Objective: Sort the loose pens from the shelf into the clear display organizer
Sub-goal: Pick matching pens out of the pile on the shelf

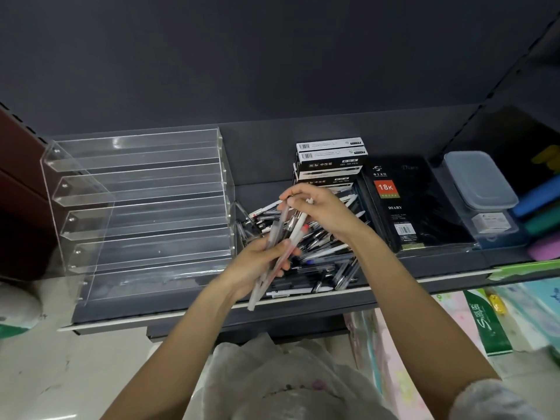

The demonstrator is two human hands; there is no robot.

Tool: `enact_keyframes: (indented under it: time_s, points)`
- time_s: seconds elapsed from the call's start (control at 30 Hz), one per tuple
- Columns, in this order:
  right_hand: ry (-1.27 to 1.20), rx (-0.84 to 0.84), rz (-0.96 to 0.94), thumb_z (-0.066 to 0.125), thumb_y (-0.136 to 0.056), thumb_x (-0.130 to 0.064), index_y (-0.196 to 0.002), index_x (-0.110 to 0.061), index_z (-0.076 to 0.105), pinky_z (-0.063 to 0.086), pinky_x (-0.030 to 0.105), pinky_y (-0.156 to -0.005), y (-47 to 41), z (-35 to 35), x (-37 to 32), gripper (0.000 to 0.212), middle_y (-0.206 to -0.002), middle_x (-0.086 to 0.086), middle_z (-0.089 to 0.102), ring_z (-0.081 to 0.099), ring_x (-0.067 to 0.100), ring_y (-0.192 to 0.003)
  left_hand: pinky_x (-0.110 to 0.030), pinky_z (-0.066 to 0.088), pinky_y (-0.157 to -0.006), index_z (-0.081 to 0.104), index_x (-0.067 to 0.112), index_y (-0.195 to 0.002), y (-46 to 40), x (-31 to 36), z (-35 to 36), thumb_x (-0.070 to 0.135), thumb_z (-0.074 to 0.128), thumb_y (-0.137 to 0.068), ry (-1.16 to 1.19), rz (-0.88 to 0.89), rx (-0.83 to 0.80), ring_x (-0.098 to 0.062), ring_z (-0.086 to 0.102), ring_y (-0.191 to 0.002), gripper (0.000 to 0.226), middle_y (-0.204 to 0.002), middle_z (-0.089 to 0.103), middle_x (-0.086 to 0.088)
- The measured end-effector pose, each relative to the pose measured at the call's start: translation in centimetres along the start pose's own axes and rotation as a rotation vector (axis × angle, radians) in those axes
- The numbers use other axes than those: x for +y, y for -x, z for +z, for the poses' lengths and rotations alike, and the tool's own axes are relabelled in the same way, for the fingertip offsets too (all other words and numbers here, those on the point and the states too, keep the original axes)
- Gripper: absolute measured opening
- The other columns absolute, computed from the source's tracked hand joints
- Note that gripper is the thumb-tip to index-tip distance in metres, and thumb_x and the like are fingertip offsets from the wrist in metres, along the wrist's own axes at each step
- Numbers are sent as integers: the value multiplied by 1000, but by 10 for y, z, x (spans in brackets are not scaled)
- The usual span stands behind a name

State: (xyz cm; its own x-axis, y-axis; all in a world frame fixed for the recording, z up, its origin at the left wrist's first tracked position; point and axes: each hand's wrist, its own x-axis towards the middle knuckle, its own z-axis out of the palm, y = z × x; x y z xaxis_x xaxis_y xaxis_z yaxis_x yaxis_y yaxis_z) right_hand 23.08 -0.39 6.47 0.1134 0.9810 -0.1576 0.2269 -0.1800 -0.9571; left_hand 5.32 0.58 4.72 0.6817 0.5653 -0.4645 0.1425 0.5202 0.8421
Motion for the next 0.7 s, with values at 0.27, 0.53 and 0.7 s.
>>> enact_keyframes:
  time_s: [0.27,0.53,0.7]
  points:
    - [-37,223,232,49,-95,-45,-134,-26,40,50,35,-90,-10,2,12,45,-111,-3,60,60,14,-97,-16,33,-41,55,9,-87,-15,-4,10,22,40,-101,53,90,246,-5,40,-44,24,-64,47,-2]
    - [235,104,63,70,-84,-28,-93,-15,68,49,17,-73,1,33,6,16,-82,-10,66,60,0,-75,-16,37,-44,58,11,-88,-20,-3,10,18,39,-102,192,249,409,-3,45,-46,25,-60,51,3]
    - [335,44,21,72,-79,-18,-86,-15,69,49,29,-72,-14,37,-2,8,-74,-6,65,58,5,-67,-17,40,-48,60,12,-92,-15,-9,1,18,39,-102,191,269,439,-4,48,-51,24,-67,58,3]
